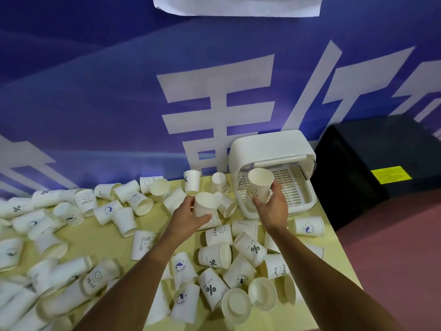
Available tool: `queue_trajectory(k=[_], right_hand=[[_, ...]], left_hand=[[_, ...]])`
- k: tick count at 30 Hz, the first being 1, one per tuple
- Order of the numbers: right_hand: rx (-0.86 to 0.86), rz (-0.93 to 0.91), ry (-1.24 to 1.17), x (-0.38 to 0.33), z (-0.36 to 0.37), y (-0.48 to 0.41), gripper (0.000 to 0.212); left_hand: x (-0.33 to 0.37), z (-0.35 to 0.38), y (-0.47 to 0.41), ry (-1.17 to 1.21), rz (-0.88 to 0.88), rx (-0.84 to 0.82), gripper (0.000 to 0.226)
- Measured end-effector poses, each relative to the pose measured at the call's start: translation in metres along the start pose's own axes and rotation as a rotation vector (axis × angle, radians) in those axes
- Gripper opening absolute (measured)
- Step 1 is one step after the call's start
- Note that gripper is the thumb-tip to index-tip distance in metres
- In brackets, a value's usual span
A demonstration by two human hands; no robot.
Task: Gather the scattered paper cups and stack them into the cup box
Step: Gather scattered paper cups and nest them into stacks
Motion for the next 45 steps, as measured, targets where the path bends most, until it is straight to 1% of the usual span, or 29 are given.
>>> queue_trajectory(k=[3,8,12,14,17,19,20,23,25,27,31,33,36,40,43,45], right_hand=[[-0.004,0.01,0.015,0.0,-0.001,-0.005,0.063],[-0.014,0.029,0.005,0.001,0.0,-0.008,0.067],[-0.024,0.042,0.007,0.005,-0.001,-0.001,0.082],[-0.009,0.038,0.024,0.003,-0.004,0.003,0.084],[0.002,-0.025,-0.01,-0.009,-0.005,0.012,0.072],[-0.072,-0.066,-0.082,-0.023,0.001,0.021,0.064],[-0.137,-0.076,-0.124,-0.031,0.007,0.025,0.064],[-0.3,-0.038,-0.241,-0.045,0.024,0.037,0.075],[-0.325,0.008,-0.304,-0.05,0.03,0.041,0.078],[-0.321,0.021,-0.351,-0.054,0.031,0.043,0.073],[-0.338,-0.015,-0.331,-0.054,0.026,0.043,0.069],[-0.304,-0.021,-0.32,-0.049,0.021,0.04,0.067],[-0.162,-0.018,-0.311,-0.046,0.002,0.032,0.063],[0.023,-0.016,-0.294,-0.041,-0.023,0.018,0.062],[0.083,-0.036,-0.256,-0.036,-0.027,0.011,0.065],[0.072,-0.038,-0.22,-0.03,-0.025,0.009,0.065]], left_hand=[[0.001,0.0,0.0,-0.004,0.008,-0.001,0.061],[-0.004,0.0,0.0,-0.009,0.004,-0.004,0.061],[-0.005,0.0,0.0,-0.024,0.007,-0.014,0.062],[-0.003,0.001,0.0,-0.02,0.01,-0.025,0.063],[0.003,0.004,-0.001,-0.008,0.028,-0.039,0.064],[0.008,0.006,0.0,-0.006,0.04,-0.043,0.065],[0.012,0.008,0.0,0.001,0.048,-0.047,0.064],[0.023,0.015,0.003,0.02,0.083,-0.067,0.062],[0.029,0.02,0.006,0.018,0.096,-0.091,0.062],[0.034,0.024,0.009,0.027,0.107,-0.12,0.062],[0.039,0.028,0.012,0.065,0.12,-0.158,0.063],[0.039,0.032,0.012,0.061,0.113,-0.18,0.067],[0.032,0.036,0.009,0.025,0.097,-0.168,0.072],[0.017,0.032,0.003,0.002,0.049,-0.142,0.066],[0.005,0.028,0.0,-0.032,0.011,-0.125,0.063],[-0.003,0.026,-0.001,-0.047,-0.01,-0.12,0.062]])
Point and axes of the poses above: each hand's wrist, its own y-axis away from the middle knuckle, its own z-axis out of the palm, x = y × z, the point moved 5 cm from there along -y, towards the middle knuckle, and after that the axes turned 8 degrees about -z, right-handed, at the moved point
